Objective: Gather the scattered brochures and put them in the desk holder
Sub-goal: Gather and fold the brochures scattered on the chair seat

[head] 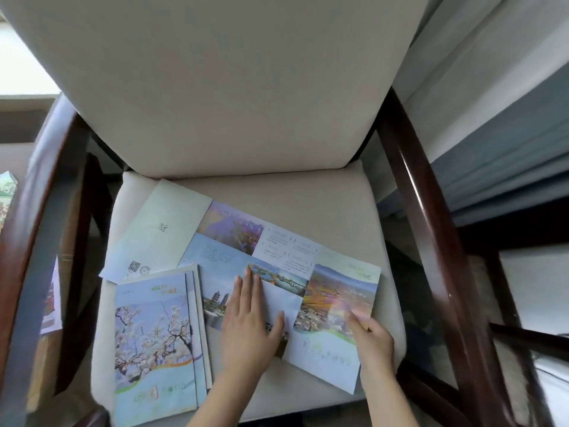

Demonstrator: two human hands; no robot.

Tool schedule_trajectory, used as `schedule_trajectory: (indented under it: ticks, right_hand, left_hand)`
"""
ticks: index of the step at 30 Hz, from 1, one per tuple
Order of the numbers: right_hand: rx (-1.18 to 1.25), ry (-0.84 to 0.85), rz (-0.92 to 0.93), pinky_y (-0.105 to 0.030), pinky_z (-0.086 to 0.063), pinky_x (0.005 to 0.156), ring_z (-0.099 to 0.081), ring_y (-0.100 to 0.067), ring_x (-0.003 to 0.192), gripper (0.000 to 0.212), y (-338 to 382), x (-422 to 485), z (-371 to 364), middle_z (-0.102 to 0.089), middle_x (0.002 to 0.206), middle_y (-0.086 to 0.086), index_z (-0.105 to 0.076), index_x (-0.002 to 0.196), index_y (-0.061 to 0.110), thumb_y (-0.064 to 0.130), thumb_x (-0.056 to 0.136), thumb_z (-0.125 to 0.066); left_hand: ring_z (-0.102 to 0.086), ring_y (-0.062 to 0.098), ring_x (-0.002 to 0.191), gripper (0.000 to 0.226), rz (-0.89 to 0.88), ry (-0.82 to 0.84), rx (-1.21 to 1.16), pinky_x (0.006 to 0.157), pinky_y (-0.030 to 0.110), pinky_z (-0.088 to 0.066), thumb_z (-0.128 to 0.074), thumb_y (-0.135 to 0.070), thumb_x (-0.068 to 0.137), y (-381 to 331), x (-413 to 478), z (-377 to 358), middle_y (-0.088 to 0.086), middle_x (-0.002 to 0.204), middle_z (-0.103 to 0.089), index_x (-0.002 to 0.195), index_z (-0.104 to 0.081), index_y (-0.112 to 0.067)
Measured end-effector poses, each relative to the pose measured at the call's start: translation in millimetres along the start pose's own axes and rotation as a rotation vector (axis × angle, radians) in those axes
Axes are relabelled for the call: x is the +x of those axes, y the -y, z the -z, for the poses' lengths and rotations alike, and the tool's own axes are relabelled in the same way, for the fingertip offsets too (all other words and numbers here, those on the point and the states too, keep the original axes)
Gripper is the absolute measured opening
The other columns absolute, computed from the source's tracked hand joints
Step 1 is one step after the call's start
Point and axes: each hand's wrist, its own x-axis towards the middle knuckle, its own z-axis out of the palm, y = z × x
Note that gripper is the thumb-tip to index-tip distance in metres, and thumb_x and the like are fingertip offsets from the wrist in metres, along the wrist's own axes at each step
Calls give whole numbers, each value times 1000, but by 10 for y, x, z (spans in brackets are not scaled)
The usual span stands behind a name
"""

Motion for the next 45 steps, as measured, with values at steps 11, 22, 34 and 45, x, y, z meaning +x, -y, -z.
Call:
schedule_trajectory:
  ticks: [11, 22, 34, 45]
  right_hand:
    - [441, 369, 112, -34, -58, 72, -73, -18, 87, 18, 579, -422, 316, -76, 99, -7, -75, 91, 19, 24, 78, -64]
    - [-11, 202, 260, -44, -52, 86, -67, -29, 88, 24, 443, -118, -666, -70, 100, -25, -62, 100, -2, 3, 79, -74]
    - [-247, -56, 215, -28, -45, 63, -64, -22, 72, 23, 403, -61, -1161, -65, 75, -1, -58, 85, 11, 20, 76, -77]
    - [508, 549, 189, -36, -59, 72, -70, -30, 101, 39, 931, -267, -390, -71, 113, -14, -63, 116, 17, 5, 79, -61]
  left_hand:
    - [-34, -8, 134, 62, 60, 400, -863, 111, 24, -28, -30, -78, 82, -367, 159, 400, -31, 143, -40, 138, -35, -53]
    - [-63, 7, 82, 11, 152, 218, -884, 70, 10, -45, -61, -37, 89, -48, 381, 698, -17, 80, -69, 85, -67, -29]
    - [-4, 23, 150, 91, 61, -79, -39, 120, 32, -7, -57, -55, 85, 215, 635, 334, 8, 161, -7, 151, -17, -7]
    - [-26, -10, 138, 70, -34, 259, -843, 115, 26, -27, -52, -58, 86, -326, 491, 805, -26, 149, -33, 147, -24, -39]
